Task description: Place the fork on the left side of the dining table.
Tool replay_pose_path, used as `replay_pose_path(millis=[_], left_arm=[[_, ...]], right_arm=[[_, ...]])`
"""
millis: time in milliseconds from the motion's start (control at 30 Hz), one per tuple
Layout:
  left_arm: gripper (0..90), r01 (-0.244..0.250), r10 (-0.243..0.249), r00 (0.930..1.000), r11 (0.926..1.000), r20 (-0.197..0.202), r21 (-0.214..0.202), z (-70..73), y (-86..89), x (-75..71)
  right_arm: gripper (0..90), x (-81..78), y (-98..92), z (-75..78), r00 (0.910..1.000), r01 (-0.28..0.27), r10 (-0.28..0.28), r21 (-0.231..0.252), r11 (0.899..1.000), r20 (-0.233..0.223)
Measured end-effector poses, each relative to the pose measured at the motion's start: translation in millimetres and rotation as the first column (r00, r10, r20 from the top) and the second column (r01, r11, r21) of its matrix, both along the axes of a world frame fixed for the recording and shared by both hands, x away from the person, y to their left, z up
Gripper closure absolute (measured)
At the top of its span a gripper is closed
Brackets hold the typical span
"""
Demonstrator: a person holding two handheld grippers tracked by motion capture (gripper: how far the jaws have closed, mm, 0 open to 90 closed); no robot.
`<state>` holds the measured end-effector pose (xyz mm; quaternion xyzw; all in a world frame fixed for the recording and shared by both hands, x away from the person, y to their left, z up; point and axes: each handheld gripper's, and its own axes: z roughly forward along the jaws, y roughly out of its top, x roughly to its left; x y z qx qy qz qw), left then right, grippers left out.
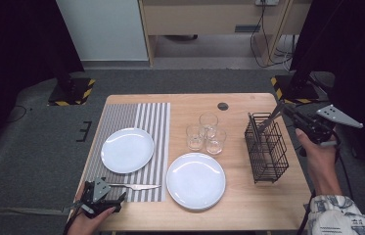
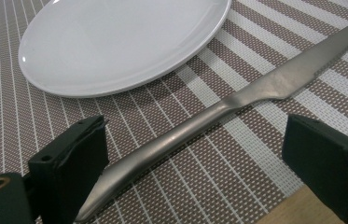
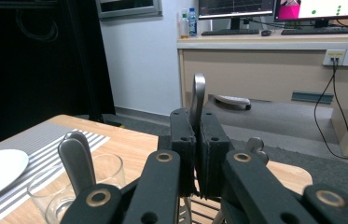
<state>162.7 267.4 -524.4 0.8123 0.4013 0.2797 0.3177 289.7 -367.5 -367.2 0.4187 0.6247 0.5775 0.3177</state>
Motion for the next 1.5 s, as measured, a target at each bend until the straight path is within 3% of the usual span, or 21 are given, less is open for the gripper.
replay_pose_path(millis=[1500], left_arm=[[6.6, 0.005, -0.005, 1.0, 1.0, 0.001, -0.002, -0.6, -1.0, 0.1]], right_arm=[[87.0, 1.4, 3.9, 39.2, 0.999, -0.01, 0.012, -0.036, 0.999, 0.043]])
